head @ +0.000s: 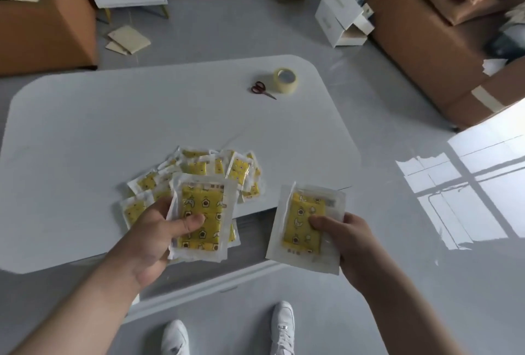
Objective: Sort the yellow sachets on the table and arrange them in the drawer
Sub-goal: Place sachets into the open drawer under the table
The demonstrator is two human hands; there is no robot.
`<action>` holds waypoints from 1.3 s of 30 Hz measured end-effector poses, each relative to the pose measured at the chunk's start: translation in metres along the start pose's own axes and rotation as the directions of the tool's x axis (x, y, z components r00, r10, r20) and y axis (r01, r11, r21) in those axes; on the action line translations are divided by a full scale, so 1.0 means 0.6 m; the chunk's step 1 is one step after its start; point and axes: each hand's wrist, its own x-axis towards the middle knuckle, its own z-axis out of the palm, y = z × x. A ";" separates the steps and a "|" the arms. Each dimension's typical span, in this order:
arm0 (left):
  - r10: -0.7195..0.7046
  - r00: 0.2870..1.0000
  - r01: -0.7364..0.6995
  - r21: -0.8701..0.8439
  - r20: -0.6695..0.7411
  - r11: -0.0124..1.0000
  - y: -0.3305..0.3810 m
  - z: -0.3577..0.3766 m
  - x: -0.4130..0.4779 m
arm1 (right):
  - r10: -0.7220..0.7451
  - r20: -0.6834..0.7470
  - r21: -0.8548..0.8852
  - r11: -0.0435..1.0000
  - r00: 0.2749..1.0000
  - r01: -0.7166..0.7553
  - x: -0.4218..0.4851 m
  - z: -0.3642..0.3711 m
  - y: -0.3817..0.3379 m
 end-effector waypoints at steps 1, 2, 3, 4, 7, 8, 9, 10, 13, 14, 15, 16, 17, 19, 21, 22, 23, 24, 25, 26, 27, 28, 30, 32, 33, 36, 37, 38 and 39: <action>-0.006 1.000 0.006 -0.002 0.000 1.000 -0.012 -0.008 0.012 | 0.008 0.006 -0.003 1.000 1.000 -0.008 0.011 0.007 0.016; -0.008 1.000 0.008 -0.013 -0.004 1.000 -0.030 -0.019 0.024 | 0.020 0.015 -0.015 1.000 1.000 -0.019 0.027 0.014 0.037; -0.016 1.000 0.016 -0.024 -0.026 1.000 -0.048 -0.030 0.038 | 0.030 0.019 -0.029 0.999 0.999 -0.029 0.044 0.022 0.055; -0.013 0.999 0.011 -0.039 -0.040 0.999 -0.067 -0.041 0.055 | 0.032 0.027 -0.042 0.999 0.999 -0.031 0.066 0.028 0.076; 0.023 0.997 -0.029 -0.076 -0.073 0.997 -0.128 -0.069 0.106 | 0.022 0.073 -0.076 0.997 0.997 -0.017 0.137 0.047 0.132; 0.046 0.995 -0.052 -0.063 -0.089 0.997 -0.137 -0.075 0.120 | 0.014 0.090 -0.084 0.996 0.996 -0.007 0.156 0.051 0.140; 0.070 0.991 -0.075 -0.042 -0.112 0.996 -0.158 -0.081 0.142 | 0.006 0.106 -0.088 0.996 0.994 0.003 0.181 0.055 0.158; 0.097 0.988 -0.101 -0.026 -0.123 0.995 -0.180 -0.085 0.160 | 0.000 0.124 -0.094 0.996 0.992 0.011 0.204 0.057 0.176; 0.165 0.976 -0.167 -0.008 -0.142 0.986 -0.236 -0.093 0.219 | -0.014 0.170 -0.069 0.997 0.985 0.026 0.278 0.062 0.220; 0.178 0.975 -0.181 -0.014 -0.132 0.983 -0.256 -0.094 0.237 | -0.026 0.187 -0.048 0.998 0.982 0.035 0.300 0.062 0.237; 0.181 0.974 -0.184 -0.013 -0.135 0.983 -0.274 -0.094 0.251 | -0.037 0.206 -0.033 0.998 0.978 0.045 0.319 0.062 0.251; 0.195 0.973 -0.196 0.004 -0.125 0.981 -0.291 -0.099 0.267 | -0.059 0.229 -0.019 0.998 0.972 0.065 0.339 0.064 0.264; 0.206 0.971 -0.205 0.020 -0.119 0.978 -0.307 -0.103 0.282 | -0.075 0.254 -0.003 0.997 0.964 0.078 0.357 0.066 0.276; 0.219 0.969 -0.217 0.033 -0.113 0.976 -0.332 -0.110 0.306 | -0.095 0.306 0.018 0.995 0.947 0.095 0.383 0.068 0.293; 0.243 0.961 -0.241 0.030 -0.128 0.970 -0.354 -0.119 0.328 | -0.115 0.349 0.008 0.993 0.930 0.119 0.404 0.070 0.307; 0.255 0.957 -0.254 0.028 -0.139 0.967 -0.362 -0.122 0.338 | -0.125 0.369 0.007 0.991 0.921 0.132 0.414 0.072 0.311; 0.261 0.954 -0.262 0.014 -0.150 0.965 -0.367 -0.124 0.344 | -0.126 0.386 0.002 0.991 0.914 0.136 0.422 0.075 0.315; 0.274 0.949 -0.276 0.007 -0.158 0.961 -0.371 -0.126 0.352 | -0.134 0.403 -0.001 0.989 0.906 0.147 0.431 0.078 0.319; 0.284 0.943 -0.288 0.001 -0.173 0.958 -0.374 -0.128 0.360 | -0.141 0.414 -0.004 0.988 0.900 0.156 0.439 0.080 0.321; 0.293 0.937 -0.301 -0.011 -0.192 0.954 -0.377 -0.132 0.368 | -0.150 0.424 -0.004 0.986 0.893 0.167 0.446 0.083 0.322; 0.300 0.930 -0.311 -0.022 -0.212 0.950 -0.379 -0.135 0.374 | -0.160 0.434 0.000 0.984 0.887 0.177 0.452 0.088 0.322; 0.302 0.927 -0.315 -0.023 -0.223 0.949 -0.381 -0.138 0.380 | -0.168 0.444 0.006 0.983 0.880 0.185 0.457 0.092 0.322; 0.308 0.924 -0.318 -0.008 -0.225 0.948 -0.386 -0.143 0.386 | -0.191 0.463 0.016 0.978 0.866 0.208 0.466 0.101 0.321; 0.316 0.923 -0.322 0.009 -0.220 0.947 -0.391 -0.142 0.383 | -0.213 0.482 0.019 0.972 0.850 0.233 0.469 0.106 0.321; 0.322 0.922 -0.326 0.016 -0.215 0.945 -0.393 -0.141 0.380 | -0.220 0.490 0.024 0.971 0.843 0.239 0.468 0.106 0.322; 0.342 0.919 -0.344 0.025 -0.196 0.939 -0.400 -0.139 0.373 | -0.235 0.505 0.051 0.969 0.830 0.243 0.464 0.097 0.326; 0.340 0.921 -0.343 0.019 -0.191 0.939 -0.402 -0.138 0.371 | -0.236 0.507 0.056 0.969 0.829 0.242 0.461 0.093 0.329; 0.336 0.923 -0.339 0.013 -0.189 0.941 -0.407 -0.139 0.370 | -0.236 0.507 0.055 0.969 0.829 0.241 0.460 0.090 0.333; 0.330 0.926 -0.333 0.012 -0.186 0.943 -0.412 -0.140 0.367 | -0.236 0.505 0.050 0.968 0.830 0.245 0.456 0.085 0.338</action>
